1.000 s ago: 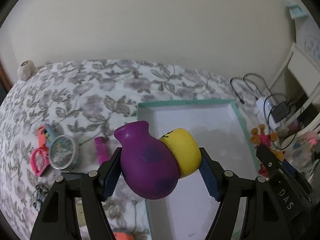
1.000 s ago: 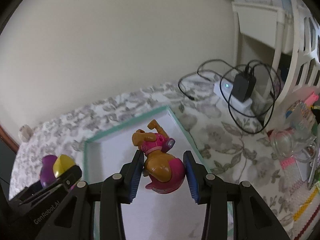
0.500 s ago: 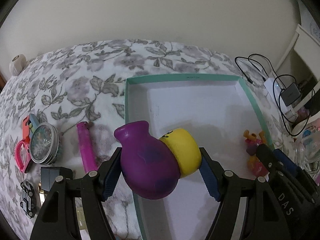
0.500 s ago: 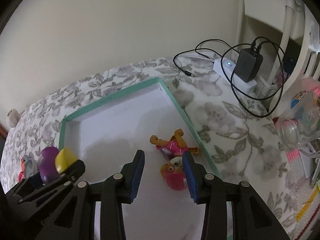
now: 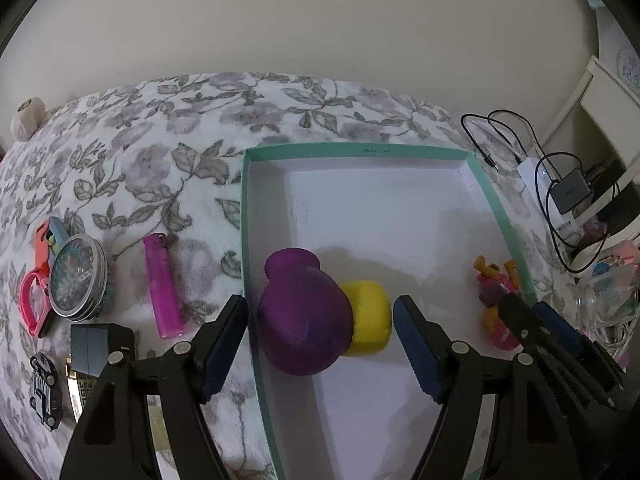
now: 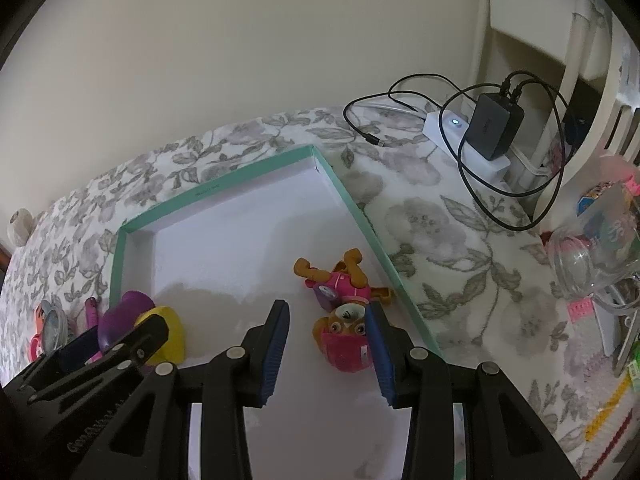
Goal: Organize rigid objects
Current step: 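Open both tools to release the toys in the tray and withdraw, then reach the left tool to the white earbud case while the right tool reaches the orange-and-blue toy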
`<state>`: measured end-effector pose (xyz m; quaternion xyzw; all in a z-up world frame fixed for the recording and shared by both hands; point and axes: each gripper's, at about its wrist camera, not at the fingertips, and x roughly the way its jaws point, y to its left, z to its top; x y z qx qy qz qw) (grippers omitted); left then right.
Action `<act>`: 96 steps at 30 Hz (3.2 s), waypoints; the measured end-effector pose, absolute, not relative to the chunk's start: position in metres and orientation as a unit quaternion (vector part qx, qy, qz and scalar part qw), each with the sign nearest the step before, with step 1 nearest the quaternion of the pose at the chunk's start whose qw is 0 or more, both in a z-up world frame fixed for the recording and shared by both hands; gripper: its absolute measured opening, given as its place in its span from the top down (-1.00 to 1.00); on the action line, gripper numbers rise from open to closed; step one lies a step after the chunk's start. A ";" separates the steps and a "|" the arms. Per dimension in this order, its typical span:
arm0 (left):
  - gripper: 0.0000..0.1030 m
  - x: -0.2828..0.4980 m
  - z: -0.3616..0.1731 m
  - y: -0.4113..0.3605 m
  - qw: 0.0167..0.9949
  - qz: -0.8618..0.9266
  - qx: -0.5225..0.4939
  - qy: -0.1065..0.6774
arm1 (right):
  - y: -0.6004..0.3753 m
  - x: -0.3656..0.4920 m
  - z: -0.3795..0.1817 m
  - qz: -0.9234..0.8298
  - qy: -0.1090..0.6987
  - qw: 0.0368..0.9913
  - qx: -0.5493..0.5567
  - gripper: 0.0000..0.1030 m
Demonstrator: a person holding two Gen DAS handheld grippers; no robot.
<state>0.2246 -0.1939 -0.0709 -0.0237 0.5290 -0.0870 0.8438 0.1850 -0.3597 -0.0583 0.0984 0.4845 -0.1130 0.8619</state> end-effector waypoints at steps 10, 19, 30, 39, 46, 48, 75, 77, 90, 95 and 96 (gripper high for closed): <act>-0.59 0.220 -0.045 -0.179 0.854 -0.067 -0.032 0.515 | -0.354 0.183 -0.042 -0.106 0.480 0.866 0.090 0.17; -0.85 0.221 -0.039 -0.152 0.858 -0.005 -0.022 0.514 | -0.352 0.182 -0.033 -0.107 0.481 0.867 0.077 -0.24; -0.86 0.222 -0.050 -0.137 0.848 0.022 -0.032 0.529 | -0.343 0.183 -0.039 -0.095 0.489 0.865 0.056 -0.63; -0.86 0.225 -0.061 -0.126 0.830 0.025 -0.050 0.555 | -0.335 0.184 -0.041 -0.080 0.489 0.868 0.042 -1.00; -0.87 0.220 -0.044 -0.115 0.834 0.011 -0.074 0.547 | -0.323 0.180 -0.024 -0.062 0.473 0.878 0.047 -1.00; -0.86 0.217 -0.035 -0.109 0.835 0.009 -0.082 0.544 | -0.319 0.177 -0.017 -0.051 0.467 0.880 0.065 -1.00; -0.87 0.098 0.013 0.014 0.848 0.097 -0.155 0.497 | -0.209 0.093 0.037 0.054 0.417 0.907 0.026 -1.00; -0.87 0.092 0.010 0.017 0.846 0.095 -0.163 0.499 | -0.202 0.091 0.032 0.067 0.426 0.902 0.026 -1.00; -0.86 0.095 -0.060 0.012 0.774 0.103 -0.162 0.604 | -0.167 0.097 -0.038 0.104 0.535 0.838 -0.010 -0.68; -0.84 0.096 -0.075 0.009 0.758 0.096 -0.165 0.623 | -0.158 0.097 -0.058 0.108 0.562 0.819 -0.031 -0.35; -0.80 0.096 -0.077 0.008 0.758 0.096 -0.163 0.625 | -0.156 0.097 -0.061 0.108 0.564 0.818 -0.034 -0.28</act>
